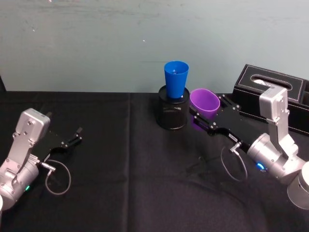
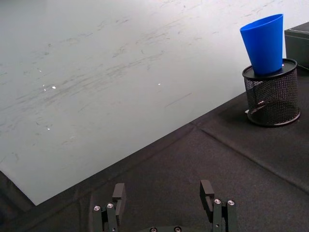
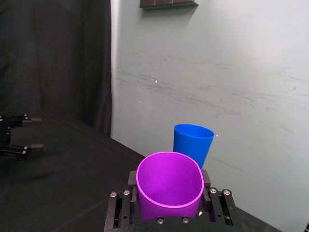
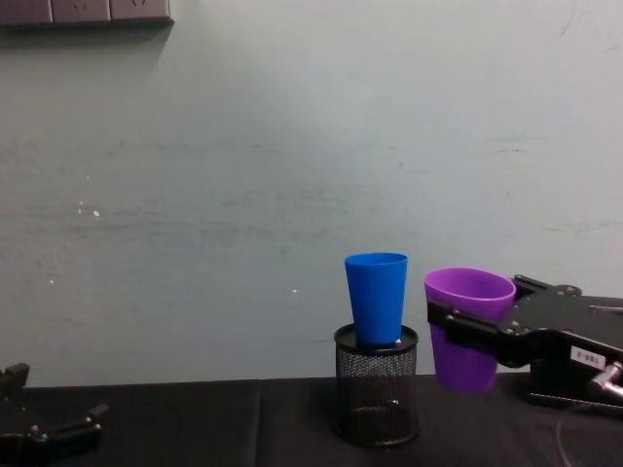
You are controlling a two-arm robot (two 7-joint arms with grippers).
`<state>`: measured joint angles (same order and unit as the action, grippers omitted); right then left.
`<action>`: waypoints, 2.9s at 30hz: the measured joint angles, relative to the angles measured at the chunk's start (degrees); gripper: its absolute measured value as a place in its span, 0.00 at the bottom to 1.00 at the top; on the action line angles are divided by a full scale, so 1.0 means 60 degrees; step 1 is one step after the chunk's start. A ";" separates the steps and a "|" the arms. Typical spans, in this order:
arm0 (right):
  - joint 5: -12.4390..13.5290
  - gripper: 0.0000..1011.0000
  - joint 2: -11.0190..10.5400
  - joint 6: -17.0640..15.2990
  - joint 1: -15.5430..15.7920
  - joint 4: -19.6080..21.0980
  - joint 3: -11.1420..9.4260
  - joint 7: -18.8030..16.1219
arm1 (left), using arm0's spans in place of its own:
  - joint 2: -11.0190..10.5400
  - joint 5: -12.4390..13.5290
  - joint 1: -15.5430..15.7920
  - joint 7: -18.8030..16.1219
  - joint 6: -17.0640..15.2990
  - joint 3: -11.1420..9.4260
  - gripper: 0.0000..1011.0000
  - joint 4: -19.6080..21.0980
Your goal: Pick up one cup with a gripper and tap it against the other cup.
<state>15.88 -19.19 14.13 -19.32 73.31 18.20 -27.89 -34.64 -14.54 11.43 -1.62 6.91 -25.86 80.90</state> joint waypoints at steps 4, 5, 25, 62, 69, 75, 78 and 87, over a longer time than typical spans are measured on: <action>0.0008 0.72 -0.0046 -0.0061 0.0206 0.0200 -0.0026 0.0081 | -0.0001 -0.0001 0.0000 0.0000 0.0000 0.0000 1.00 0.0000; 0.0009 0.72 -0.0055 -0.0074 0.0245 0.0244 -0.0030 0.0106 | -0.0001 -0.0001 -0.0001 0.0000 0.0000 0.0000 1.00 0.0000; 0.0044 0.72 -0.0121 -0.0203 0.1011 0.0666 -0.0057 0.0302 | -0.0001 0.0000 0.0000 0.0000 0.0000 0.0000 1.00 0.0000; -0.0018 0.72 -0.0087 -0.0263 0.1691 0.0698 -0.0147 0.0441 | 0.0000 0.0000 0.0000 0.0001 0.0000 0.0000 1.00 0.0000; -0.0088 0.72 -0.0085 -0.0268 0.1700 0.0690 -0.0134 0.0440 | 0.0000 0.0000 -0.0001 0.0000 0.0000 0.0000 1.00 0.0000; -0.0147 0.72 -0.0072 -0.0270 0.1704 0.0623 -0.0116 0.0456 | -0.0001 0.0000 0.0000 0.0000 0.0000 0.0000 1.00 0.0000; -0.0175 0.72 -0.0053 -0.0239 0.1691 0.0524 -0.0089 0.0448 | -0.0001 -0.0001 0.0000 0.0000 0.0000 0.0000 1.00 0.0000; -0.0218 0.72 0.0034 -0.0096 0.1667 0.0284 -0.0071 0.0438 | -0.0001 0.0000 0.0000 0.0000 0.0000 0.0001 1.00 0.0000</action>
<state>14.57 -18.99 13.55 -9.31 75.02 17.77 -25.26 -34.65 -14.55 11.43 -1.62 6.90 -25.86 80.90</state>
